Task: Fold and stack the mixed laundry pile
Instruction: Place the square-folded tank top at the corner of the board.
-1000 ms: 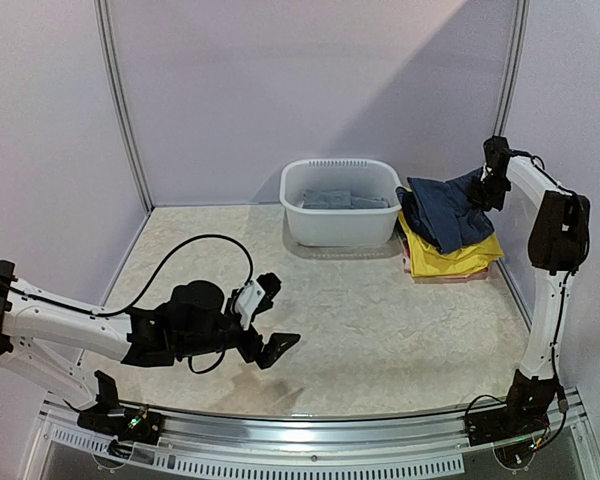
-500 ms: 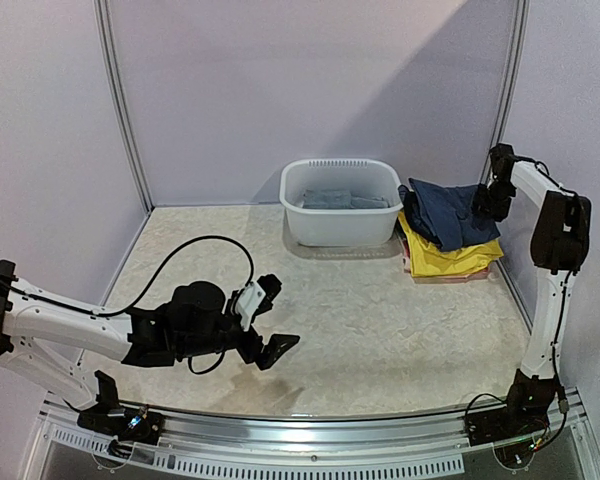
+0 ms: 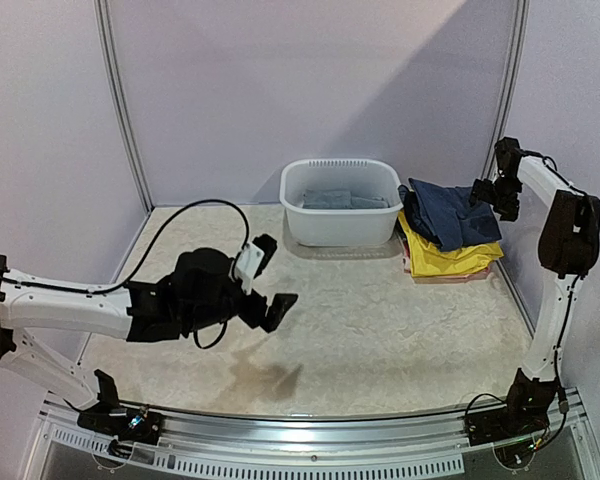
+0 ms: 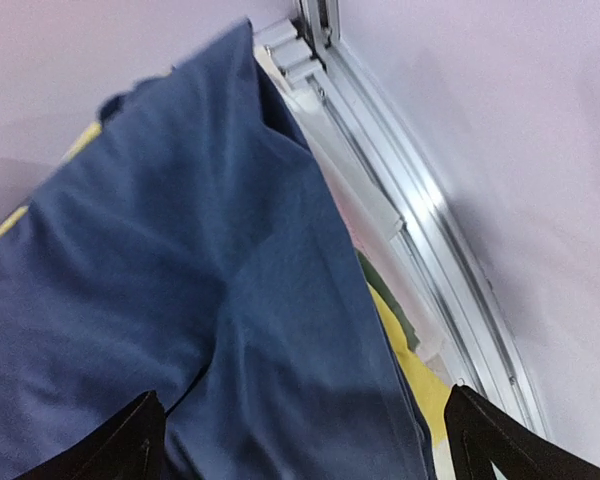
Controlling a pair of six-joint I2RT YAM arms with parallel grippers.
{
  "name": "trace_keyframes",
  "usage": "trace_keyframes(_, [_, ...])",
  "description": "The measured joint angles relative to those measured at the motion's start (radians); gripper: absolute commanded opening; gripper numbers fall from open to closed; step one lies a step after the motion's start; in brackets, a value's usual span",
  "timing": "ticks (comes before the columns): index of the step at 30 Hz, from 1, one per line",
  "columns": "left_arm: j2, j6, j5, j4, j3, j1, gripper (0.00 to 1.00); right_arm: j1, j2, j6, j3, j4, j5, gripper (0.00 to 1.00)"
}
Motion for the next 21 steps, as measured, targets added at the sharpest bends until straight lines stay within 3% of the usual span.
trace_keyframes(7, [0.090, -0.007, 0.004, -0.068, 0.212, 0.214, 0.99, 0.060, -0.153, -0.008, -0.061, 0.008, 0.050, 0.99])
trace_keyframes(13, [0.328, -0.006, 0.106, -0.156, 0.504, 0.362, 0.96, 0.165, -0.259, -0.022, -0.195, 0.072, 0.026, 0.99])
trace_keyframes(21, [0.647, -0.017, 0.284, -0.294, 0.879, 0.531, 0.90, 0.295, -0.287, -0.055, -0.288, 0.150, -0.017, 0.99])
